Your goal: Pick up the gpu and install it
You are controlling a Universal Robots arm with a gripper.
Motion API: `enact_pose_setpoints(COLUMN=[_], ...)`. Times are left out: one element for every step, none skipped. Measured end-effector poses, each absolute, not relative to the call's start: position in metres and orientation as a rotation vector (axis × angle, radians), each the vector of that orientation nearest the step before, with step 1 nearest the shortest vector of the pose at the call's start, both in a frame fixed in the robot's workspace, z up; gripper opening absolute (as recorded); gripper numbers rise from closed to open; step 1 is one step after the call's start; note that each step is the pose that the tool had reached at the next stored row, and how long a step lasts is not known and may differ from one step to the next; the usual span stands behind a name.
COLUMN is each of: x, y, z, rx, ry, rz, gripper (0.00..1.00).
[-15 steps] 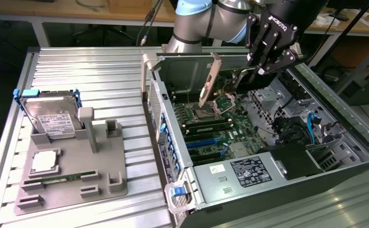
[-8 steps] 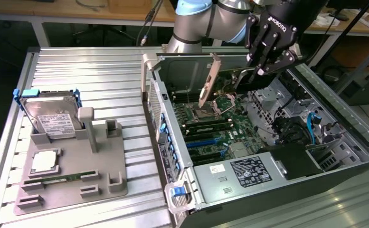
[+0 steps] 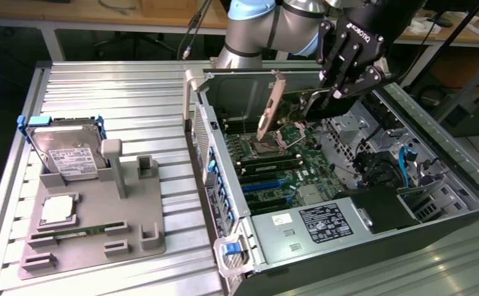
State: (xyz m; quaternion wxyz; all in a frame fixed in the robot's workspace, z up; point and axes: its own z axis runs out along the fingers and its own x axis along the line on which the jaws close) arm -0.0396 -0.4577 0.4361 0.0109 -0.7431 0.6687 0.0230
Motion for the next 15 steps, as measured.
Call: enact_pose_setpoints(x=[-0.0397, -0.0399, -0.04, -0.0402, -0.0403, -0.0404, -0.0405, -0.0406, -0.0407, -0.0408, -0.0409, -0.041, -0.0411, -0.0412, -0.0413], y=[-0.4577, -0.4577, -0.4577, -0.4577, -0.4577, -0.4577, -0.4577, -0.4577, -0.4577, -0.4577, -0.4577, -0.4577, -0.4577, -0.4577, -0.4577], z=[0.436, 0.4358, 0.4357, 0.4356, 0.4354, 0.4352, 0.4351, 0.4349, 0.4348, 0.4347, 0.4345, 0.4344, 0.4342, 0.434, 0.4339], rx=[-2.318, -2.318, -2.318, -2.318, -2.318, -2.318, -2.318, -2.318, -2.318, -2.318, -2.318, -2.318, -2.318, -2.318, -2.318], ry=[2.086, 2.086, 2.086, 2.086, 2.086, 2.086, 2.086, 2.086, 2.086, 2.086, 2.086, 2.086, 2.086, 2.086, 2.086], rz=[0.072, 0.072, 0.072, 0.072, 0.072, 0.072, 0.072, 0.072, 0.072, 0.072, 0.072, 0.072, 0.072, 0.072, 0.072], gripper=[0.27, 0.27, 0.27, 0.27, 0.27, 0.27, 0.27, 0.27, 0.27, 0.27, 0.27, 0.27, 0.27, 0.27, 0.27])
